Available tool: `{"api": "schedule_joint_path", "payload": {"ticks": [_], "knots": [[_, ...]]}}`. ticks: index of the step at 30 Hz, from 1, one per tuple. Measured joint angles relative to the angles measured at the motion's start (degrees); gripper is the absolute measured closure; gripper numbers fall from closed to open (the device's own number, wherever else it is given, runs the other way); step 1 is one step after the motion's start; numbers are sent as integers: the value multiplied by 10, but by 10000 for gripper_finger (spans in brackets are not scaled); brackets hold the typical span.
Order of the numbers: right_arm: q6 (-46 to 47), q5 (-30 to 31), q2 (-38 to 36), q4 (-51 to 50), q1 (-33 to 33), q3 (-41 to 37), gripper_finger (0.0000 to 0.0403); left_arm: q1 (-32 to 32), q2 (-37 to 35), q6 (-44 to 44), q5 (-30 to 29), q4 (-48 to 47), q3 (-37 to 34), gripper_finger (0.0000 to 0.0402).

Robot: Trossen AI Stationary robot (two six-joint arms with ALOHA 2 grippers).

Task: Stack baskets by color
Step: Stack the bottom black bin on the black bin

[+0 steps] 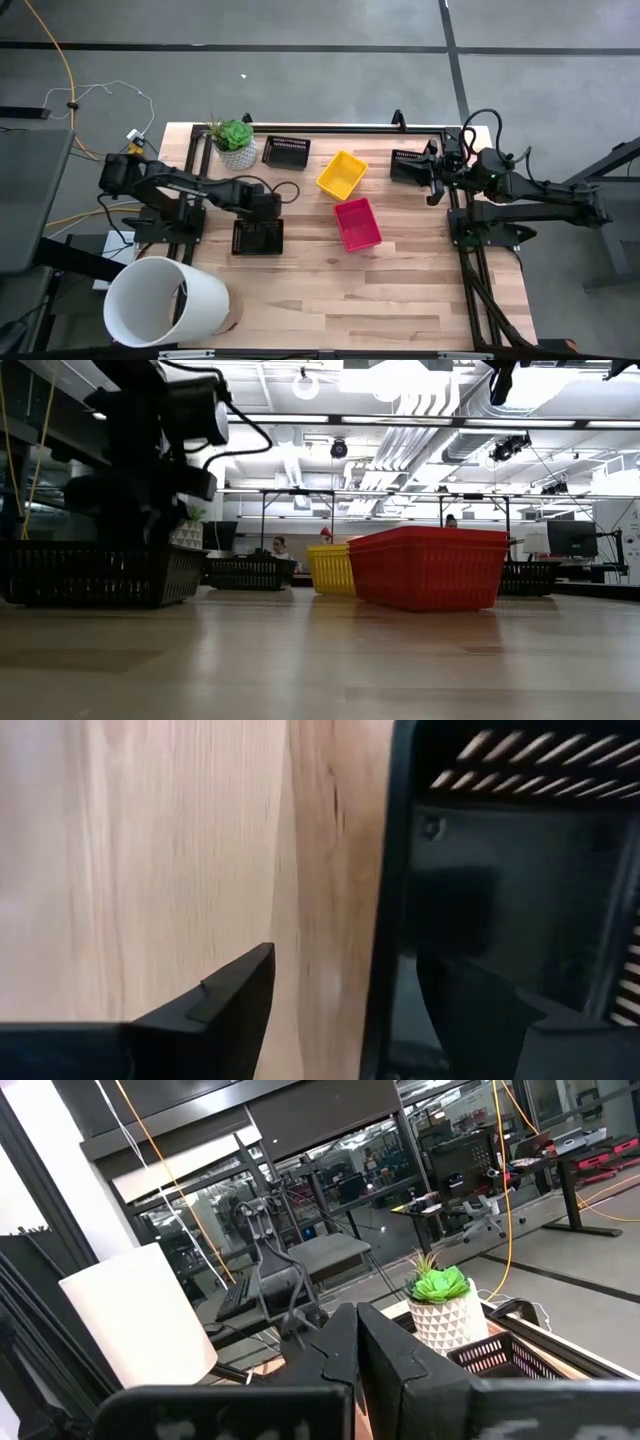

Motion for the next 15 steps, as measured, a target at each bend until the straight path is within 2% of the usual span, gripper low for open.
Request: {"api": "schedule_joint_path", "payload": {"ticks": [3, 5, 12, 15], "knots": [[-1, 0, 0, 0, 0, 0, 402, 4, 8, 0, 3, -3, 0, 191], [-1, 0, 0, 0, 0, 0, 402, 4, 11, 1, 7, -3, 0, 220], [-1, 0, 0, -1, 0, 0, 402, 4, 11, 4, 10, -4, 0, 381], [-1, 0, 0, -2, 0, 0, 402, 4, 10, -3, 12, -5, 4, 388]]}}
